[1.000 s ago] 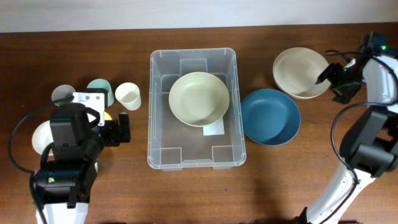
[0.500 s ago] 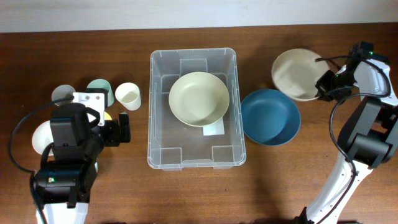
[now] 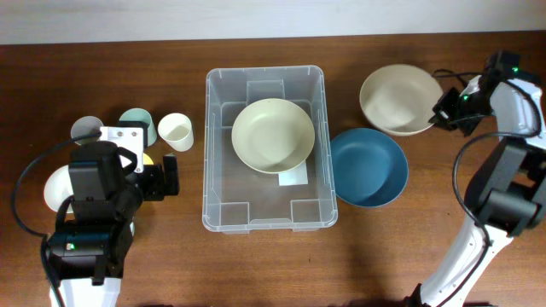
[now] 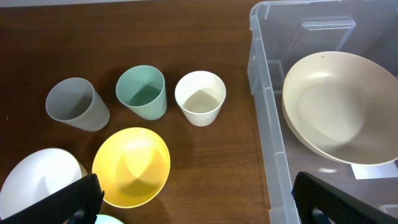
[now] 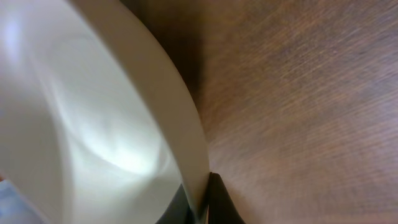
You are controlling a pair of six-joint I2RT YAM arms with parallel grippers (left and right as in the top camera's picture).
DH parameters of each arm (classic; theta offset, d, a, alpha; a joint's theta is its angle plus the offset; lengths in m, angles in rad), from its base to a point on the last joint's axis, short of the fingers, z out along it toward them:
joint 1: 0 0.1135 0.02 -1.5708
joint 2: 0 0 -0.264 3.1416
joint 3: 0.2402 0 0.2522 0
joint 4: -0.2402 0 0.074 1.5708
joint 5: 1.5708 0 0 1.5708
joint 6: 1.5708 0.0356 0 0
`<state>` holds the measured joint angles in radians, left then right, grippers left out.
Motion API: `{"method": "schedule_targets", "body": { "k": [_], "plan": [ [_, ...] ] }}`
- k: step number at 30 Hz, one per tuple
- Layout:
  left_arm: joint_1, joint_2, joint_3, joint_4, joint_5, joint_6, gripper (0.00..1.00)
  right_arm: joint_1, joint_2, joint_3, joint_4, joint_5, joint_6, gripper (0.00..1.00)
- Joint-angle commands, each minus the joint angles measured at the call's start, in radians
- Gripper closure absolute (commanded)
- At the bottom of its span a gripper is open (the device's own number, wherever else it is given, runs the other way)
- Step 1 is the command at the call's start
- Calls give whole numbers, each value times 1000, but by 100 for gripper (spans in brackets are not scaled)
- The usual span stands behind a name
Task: Pack container
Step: 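Grasp the back cream bowl rim with the right gripper and lift, then stack the back cream bowl onto the first bowl in the container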
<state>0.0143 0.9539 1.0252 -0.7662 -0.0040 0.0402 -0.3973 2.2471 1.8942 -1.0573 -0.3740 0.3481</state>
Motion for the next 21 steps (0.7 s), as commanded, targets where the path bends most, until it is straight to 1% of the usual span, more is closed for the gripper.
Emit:
{"method": "schedule_targets", "body": {
  "k": [1, 2, 5, 6, 10, 11, 12, 14, 17, 18, 21],
  "plan": [
    [2, -4, 23, 2, 0, -6, 0, 29, -202, 62, -2, -38, -65, 96],
    [2, -4, 23, 2, 0, -6, 0, 54, -276, 69, -2, -38, -87, 96],
    [2, -4, 23, 2, 0, -6, 1, 121, -392, 72, -5, -39, -116, 96],
    [2, -4, 23, 2, 0, -6, 0, 171, -440, 72, -13, -41, -142, 96],
    [2, -4, 23, 2, 0, -6, 0, 346, -512, 72, -33, -3, -180, 96],
    [2, -4, 23, 2, 0, -6, 0, 391, -513, 71, -38, 20, -179, 96],
    [2, -4, 23, 2, 0, -6, 0, 479, -503, 71, -47, 71, -179, 96],
    [2, -4, 23, 2, 0, -6, 0, 583, -468, 69, -51, 125, -179, 96],
    [2, -4, 23, 2, 0, -6, 0, 673, -412, 68, -50, 190, -179, 96],
    [2, -4, 23, 2, 0, -6, 0, 716, -365, 68, -42, 216, -179, 96],
    [2, -4, 23, 2, 0, -6, 0, 745, -267, 68, -34, 241, -157, 96]
  ]
}}
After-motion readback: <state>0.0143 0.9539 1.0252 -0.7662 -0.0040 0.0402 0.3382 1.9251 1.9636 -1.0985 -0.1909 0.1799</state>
